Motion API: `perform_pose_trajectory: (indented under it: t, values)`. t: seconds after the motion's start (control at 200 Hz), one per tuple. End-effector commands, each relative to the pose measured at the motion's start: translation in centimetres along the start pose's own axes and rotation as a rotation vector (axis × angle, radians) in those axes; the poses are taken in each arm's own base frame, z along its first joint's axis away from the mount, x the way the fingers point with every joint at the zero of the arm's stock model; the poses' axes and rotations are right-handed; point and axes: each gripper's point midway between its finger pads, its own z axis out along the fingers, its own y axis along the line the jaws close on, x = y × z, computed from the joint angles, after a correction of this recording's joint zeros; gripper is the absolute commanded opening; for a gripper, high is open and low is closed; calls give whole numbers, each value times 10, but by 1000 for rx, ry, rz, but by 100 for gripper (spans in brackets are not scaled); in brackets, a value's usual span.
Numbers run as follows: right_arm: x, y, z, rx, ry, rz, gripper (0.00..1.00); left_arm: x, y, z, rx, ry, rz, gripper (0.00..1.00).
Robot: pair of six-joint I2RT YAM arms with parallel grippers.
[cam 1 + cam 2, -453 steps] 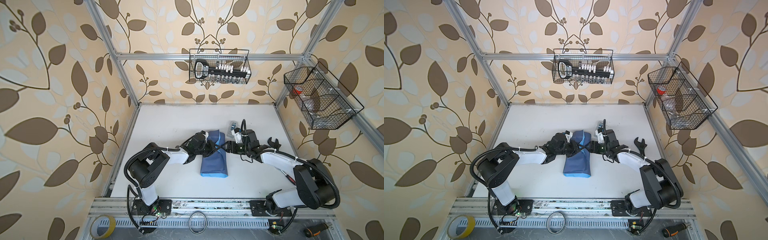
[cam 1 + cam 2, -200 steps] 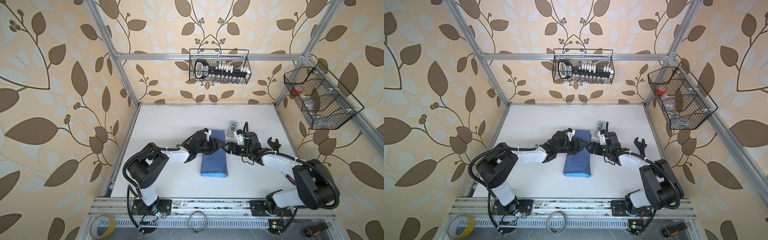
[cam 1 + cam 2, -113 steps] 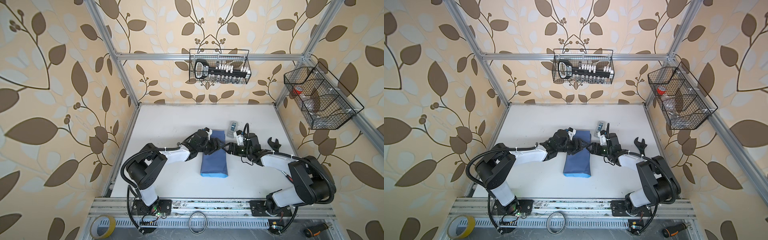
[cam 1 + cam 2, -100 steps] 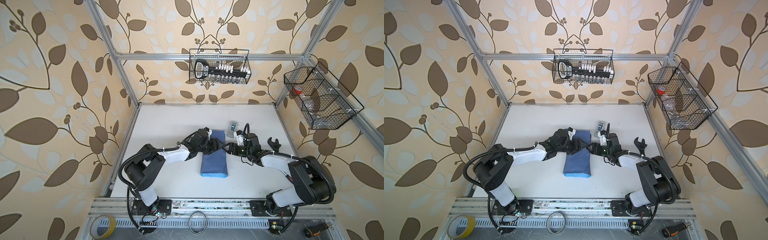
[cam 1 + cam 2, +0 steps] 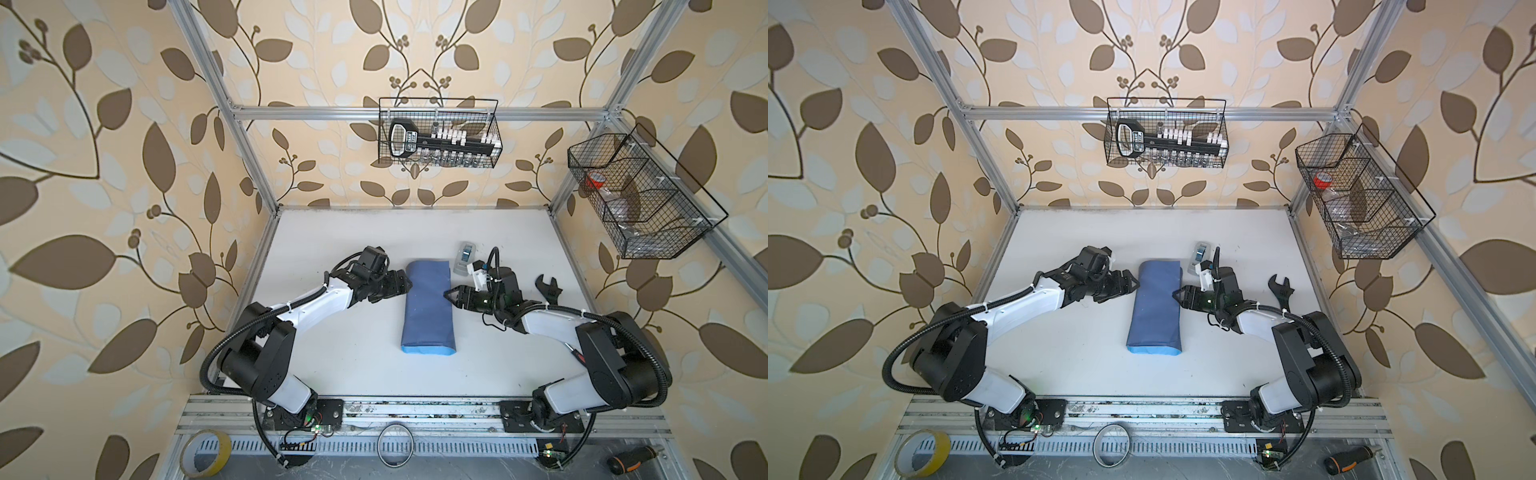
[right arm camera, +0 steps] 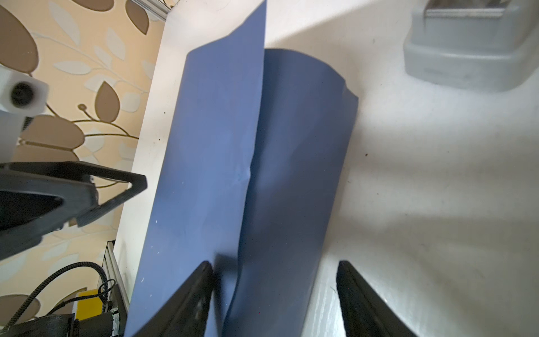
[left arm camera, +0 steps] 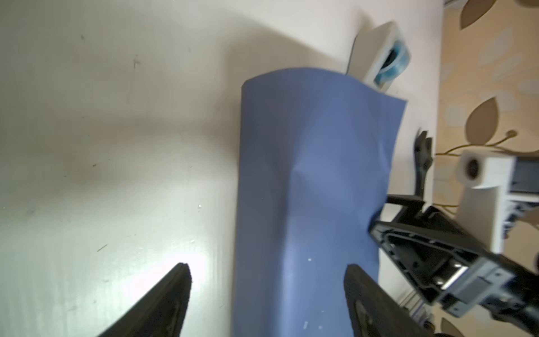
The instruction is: Wrap the gift box in paper
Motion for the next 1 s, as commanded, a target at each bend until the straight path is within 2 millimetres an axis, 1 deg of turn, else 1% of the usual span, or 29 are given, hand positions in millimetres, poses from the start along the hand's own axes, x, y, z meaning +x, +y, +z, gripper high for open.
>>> perform_pose_trajectory:
  t: [0.0, 0.145, 0.32, 0.42, 0.515, 0.61, 0.69, 0.815, 0.91, 0.995]
  values:
    - [30, -27, 4, 97, 86, 46, 67, 8, -15, 2, 42, 81, 114, 87]
    - [29, -26, 3, 99, 89, 41, 67, 13, -19, 14, 84, 121, 125, 87]
    - [28, -25, 3, 97, 87, 39, 67, 23, -9, 34, 77, 175, 110, 87]
    - [24, -22, 2, 92, 82, 35, 67, 30, -3, 40, 74, 194, 97, 87]
    - [19, -17, 0, 82, 70, 31, 68, 36, 6, 44, 55, 205, 89, 86]
    - [9, -8, -4, 60, 48, 25, 72, 43, 13, 46, 43, 216, 80, 87]
    - [-4, 3, -12, 36, 9, 15, 75, 47, 19, 47, 32, 220, 70, 86]
    - [-22, 18, -26, 18, -42, -12, 77, 51, 23, 47, 28, 222, 63, 86]
    - [-22, 25, -26, 11, -39, -23, 77, 52, 24, 46, 26, 219, 60, 86]
    - [-16, 26, -19, 8, -15, -29, 74, 50, 22, 44, 30, 211, 62, 86]
